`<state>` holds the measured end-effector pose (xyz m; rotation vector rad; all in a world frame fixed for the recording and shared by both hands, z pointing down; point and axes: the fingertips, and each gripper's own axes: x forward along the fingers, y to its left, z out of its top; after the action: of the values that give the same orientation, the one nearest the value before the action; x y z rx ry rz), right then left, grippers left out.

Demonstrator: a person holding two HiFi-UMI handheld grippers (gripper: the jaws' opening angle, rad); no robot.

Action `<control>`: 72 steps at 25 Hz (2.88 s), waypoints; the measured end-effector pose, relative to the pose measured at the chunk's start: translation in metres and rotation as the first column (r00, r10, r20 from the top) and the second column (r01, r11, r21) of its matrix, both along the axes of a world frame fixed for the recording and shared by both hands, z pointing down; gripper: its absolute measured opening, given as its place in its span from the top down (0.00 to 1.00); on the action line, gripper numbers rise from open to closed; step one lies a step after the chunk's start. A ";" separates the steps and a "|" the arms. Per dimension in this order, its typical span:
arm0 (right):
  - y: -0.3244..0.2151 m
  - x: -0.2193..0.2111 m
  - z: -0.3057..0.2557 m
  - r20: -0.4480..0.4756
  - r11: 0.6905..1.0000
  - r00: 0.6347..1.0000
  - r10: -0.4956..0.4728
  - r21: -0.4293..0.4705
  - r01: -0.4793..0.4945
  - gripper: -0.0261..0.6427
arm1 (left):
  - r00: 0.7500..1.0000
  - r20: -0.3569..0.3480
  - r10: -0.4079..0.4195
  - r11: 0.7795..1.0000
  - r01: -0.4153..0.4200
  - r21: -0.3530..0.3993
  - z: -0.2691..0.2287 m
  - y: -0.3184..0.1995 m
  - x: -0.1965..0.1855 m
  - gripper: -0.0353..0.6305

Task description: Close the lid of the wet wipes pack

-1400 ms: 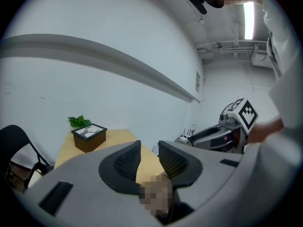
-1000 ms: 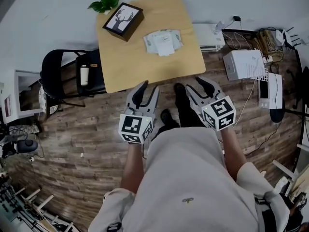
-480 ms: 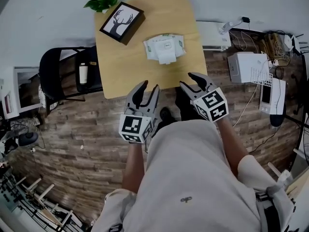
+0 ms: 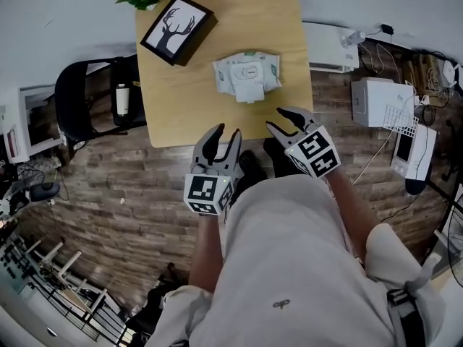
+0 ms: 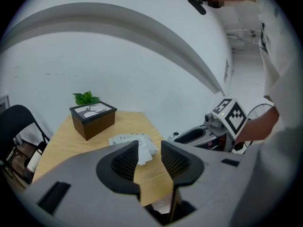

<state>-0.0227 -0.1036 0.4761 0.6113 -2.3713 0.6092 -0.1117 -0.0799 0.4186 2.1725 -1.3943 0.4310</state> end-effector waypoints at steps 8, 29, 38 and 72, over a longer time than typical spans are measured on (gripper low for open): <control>-0.015 0.000 0.032 0.015 0.996 0.996 -0.084 -0.038 0.084 0.72 | 0.998 0.014 -0.055 0.996 0.056 -0.064 0.038 -0.018 0.014 0.76; -0.029 -0.013 0.100 -0.014 0.994 0.998 -0.069 -0.081 0.067 0.72 | 1.000 -0.009 0.009 0.980 -0.011 -0.199 0.149 -0.040 -0.002 0.71; -0.035 -0.015 0.116 -0.031 0.995 0.999 -0.041 -0.088 0.038 0.73 | 0.995 -0.014 0.096 0.972 -0.097 -0.216 0.177 -0.050 0.003 0.69; -0.074 -0.034 0.069 0.055 0.995 0.995 0.085 -0.054 -0.082 0.75 | 0.980 -0.034 0.198 0.974 -0.200 -0.109 0.134 -0.090 0.005 0.69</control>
<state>-0.0564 -0.1779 0.5453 0.6810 -2.3846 0.7317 -0.1069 -0.1700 0.5526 2.2251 -1.1164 0.5429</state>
